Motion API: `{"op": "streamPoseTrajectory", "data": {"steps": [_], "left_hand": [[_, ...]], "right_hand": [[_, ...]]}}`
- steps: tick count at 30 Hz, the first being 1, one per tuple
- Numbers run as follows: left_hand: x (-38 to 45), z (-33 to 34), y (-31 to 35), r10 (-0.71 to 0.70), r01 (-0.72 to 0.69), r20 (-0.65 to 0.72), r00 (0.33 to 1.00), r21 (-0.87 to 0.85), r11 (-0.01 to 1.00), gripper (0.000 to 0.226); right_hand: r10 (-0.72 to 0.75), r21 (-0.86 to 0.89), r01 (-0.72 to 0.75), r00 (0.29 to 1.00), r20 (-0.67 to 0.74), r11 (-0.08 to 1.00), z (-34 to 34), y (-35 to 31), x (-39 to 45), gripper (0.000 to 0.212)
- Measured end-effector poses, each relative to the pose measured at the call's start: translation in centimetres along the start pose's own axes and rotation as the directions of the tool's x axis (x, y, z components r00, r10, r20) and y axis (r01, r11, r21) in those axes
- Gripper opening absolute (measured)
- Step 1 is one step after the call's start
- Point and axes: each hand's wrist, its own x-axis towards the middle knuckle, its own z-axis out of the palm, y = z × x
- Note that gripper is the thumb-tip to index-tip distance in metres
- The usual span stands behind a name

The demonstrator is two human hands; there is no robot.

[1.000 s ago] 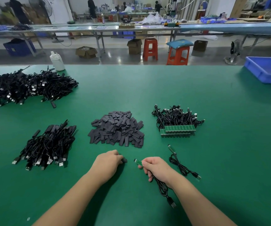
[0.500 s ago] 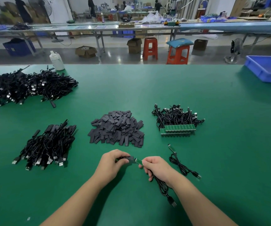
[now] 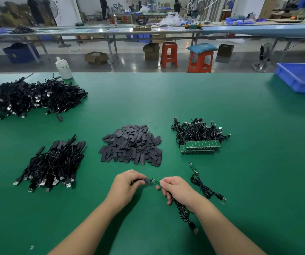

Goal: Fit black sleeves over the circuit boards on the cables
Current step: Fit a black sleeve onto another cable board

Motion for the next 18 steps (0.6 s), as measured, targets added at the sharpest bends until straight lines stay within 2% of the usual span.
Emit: {"op": "streamPoseTrajectory", "data": {"steps": [6,11,18], "left_hand": [[0.2,0.3,0.2,0.069,-0.070,0.020,0.997,0.025,0.997,0.018],[0.4,0.3,0.0,0.224,-0.238,0.101,0.969,0.157,0.958,0.016],[-0.1,-0.1,0.4,0.228,-0.262,0.153,0.962,0.260,0.930,0.015]], "right_hand": [[-0.010,-0.027,0.011,1.000,0.008,1.000,0.0,0.2,0.1,0.026],[-0.027,-0.060,0.028,1.000,0.014,0.998,0.0,0.5,0.1,0.024],[-0.051,-0.049,0.051,0.999,0.000,0.998,0.0,1.1,0.5,0.015]]}}
